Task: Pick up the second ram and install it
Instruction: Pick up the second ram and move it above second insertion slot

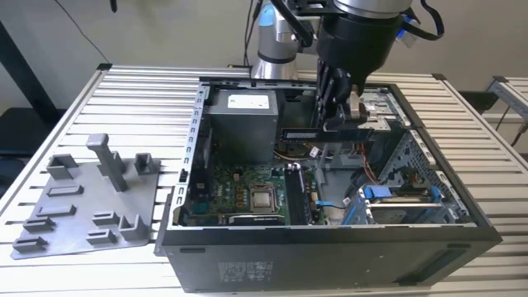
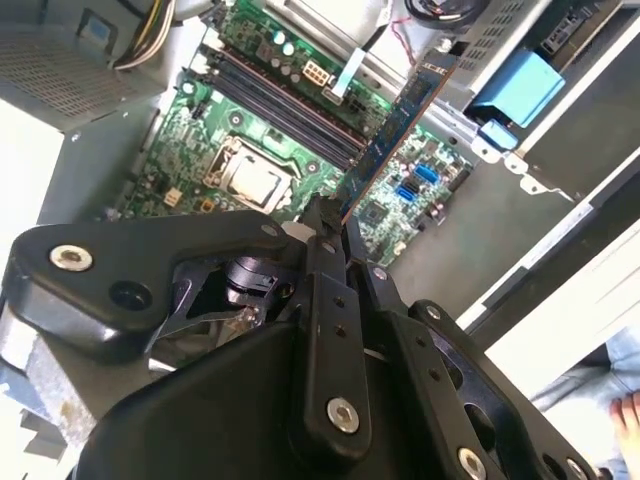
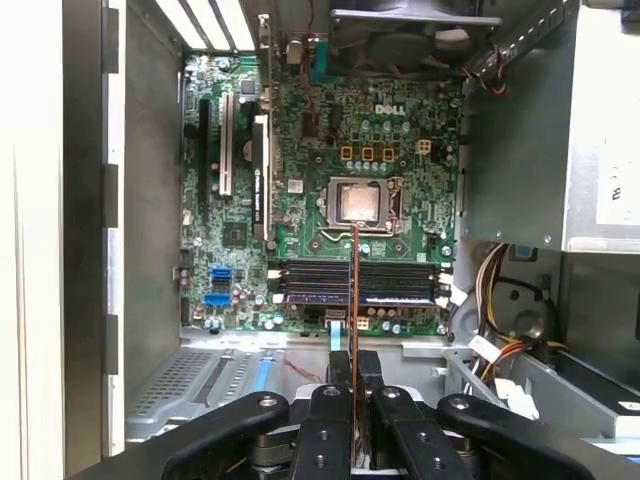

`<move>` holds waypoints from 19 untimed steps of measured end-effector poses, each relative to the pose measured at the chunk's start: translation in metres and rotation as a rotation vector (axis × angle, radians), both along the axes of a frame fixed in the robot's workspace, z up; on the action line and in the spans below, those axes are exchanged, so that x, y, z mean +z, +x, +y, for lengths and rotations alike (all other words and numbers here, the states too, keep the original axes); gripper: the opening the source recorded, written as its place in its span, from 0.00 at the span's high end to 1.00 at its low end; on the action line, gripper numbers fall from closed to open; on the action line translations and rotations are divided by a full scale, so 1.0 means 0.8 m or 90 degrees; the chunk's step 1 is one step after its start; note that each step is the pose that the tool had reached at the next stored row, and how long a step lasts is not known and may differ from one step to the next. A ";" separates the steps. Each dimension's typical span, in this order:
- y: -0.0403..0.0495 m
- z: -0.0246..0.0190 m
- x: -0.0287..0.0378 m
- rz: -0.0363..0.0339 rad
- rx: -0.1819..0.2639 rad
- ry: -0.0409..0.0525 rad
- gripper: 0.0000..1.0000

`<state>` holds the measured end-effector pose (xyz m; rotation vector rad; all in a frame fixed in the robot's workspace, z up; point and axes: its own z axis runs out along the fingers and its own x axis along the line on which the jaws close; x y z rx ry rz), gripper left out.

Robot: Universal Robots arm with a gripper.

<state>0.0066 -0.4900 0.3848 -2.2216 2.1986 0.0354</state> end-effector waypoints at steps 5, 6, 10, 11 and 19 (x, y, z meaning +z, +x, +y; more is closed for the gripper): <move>-0.002 0.0163 -0.0001 0.0000 0.000 0.0000 0.86; -0.002 0.0197 -0.0001 0.0000 0.000 0.0000 0.86; -0.003 0.0325 -0.0001 0.0000 -0.001 0.0000 0.86; -0.004 0.0355 -0.0001 0.0000 -0.001 0.0000 0.86; -0.005 0.0547 -0.0002 0.0000 -0.002 0.0000 0.86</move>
